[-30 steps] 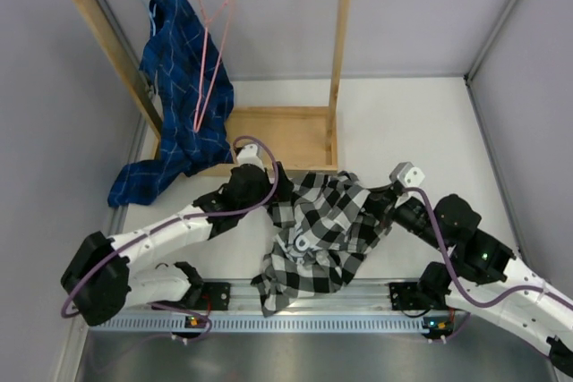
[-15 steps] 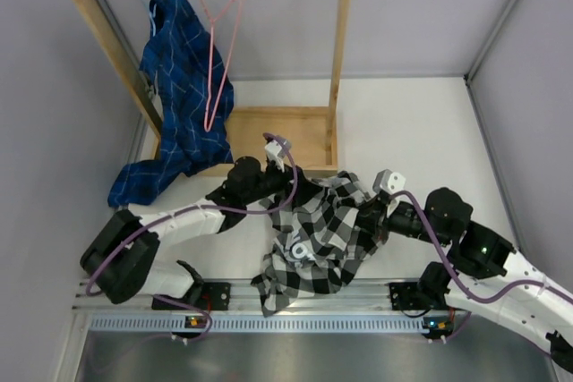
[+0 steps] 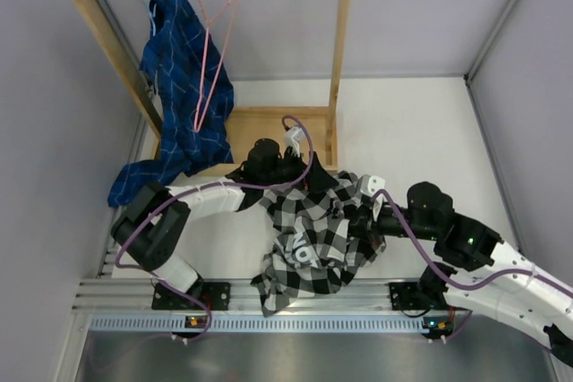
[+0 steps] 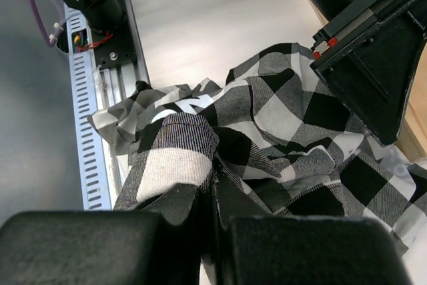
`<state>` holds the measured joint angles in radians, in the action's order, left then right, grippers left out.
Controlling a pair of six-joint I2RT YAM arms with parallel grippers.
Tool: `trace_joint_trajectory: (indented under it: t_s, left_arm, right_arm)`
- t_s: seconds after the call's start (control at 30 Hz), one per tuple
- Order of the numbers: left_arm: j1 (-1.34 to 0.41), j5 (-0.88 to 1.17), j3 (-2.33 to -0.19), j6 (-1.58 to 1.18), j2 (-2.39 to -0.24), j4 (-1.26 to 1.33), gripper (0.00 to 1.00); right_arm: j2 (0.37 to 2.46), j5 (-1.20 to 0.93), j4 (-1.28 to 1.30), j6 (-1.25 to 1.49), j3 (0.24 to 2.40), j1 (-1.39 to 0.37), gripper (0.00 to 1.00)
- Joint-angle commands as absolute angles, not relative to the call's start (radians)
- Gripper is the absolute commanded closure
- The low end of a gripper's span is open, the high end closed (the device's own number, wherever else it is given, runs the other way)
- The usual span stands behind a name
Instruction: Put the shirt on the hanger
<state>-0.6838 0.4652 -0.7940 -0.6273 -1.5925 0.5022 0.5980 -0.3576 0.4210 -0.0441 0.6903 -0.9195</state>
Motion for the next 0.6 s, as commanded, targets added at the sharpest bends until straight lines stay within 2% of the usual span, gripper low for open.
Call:
trace_joint_trajectory:
  t_s: [0.0, 0.1, 0.23, 0.33, 0.4, 0.47, 0.53, 0.57]
  left_arm:
    - [-0.69, 0.641, -0.836, -0.688, -1.61, 0.587, 0.02]
    - [-0.704, 0.71, -0.906, -0.709, -1.682, 0.554, 0.02]
    - [-0.764, 0.524, -0.997, -0.572, -1.7, 0.249, 0.02]
    - [-0.765, 0.456, -0.976, -0.589, -1.666, 0.181, 0.06]
    - [-0.767, 0.41, -0.938, -0.597, -1.629, 0.163, 0.32]
    - [-0.769, 0.333, -0.922, -0.597, -1.574, 0.1, 0.69]
    - [-0.77, 0.284, -0.907, -0.581, -1.534, 0.048, 0.76]
    - [-0.77, 0.22, -0.896, -0.574, -1.491, 0.002, 0.92]
  right_arm:
    - [0.589, -0.4, 0.393, -0.06, 0.733, -0.91, 1.0]
    - [0.588, -0.423, 0.373, -0.063, 0.724, -0.91, 1.0]
    - [0.583, -0.407, 0.376, -0.066, 0.727, -0.91, 1.0]
    - [0.554, -0.356, 0.376, -0.063, 0.726, -0.91, 1.0]
    - [0.548, -0.335, 0.376, -0.061, 0.726, -0.91, 1.0]
    - [0.543, -0.301, 0.374, -0.058, 0.727, -0.91, 1.0]
    - [0.54, -0.27, 0.376, -0.057, 0.729, -0.91, 1.0]
    - [0.538, -0.247, 0.379, -0.054, 0.729, -0.91, 1.0]
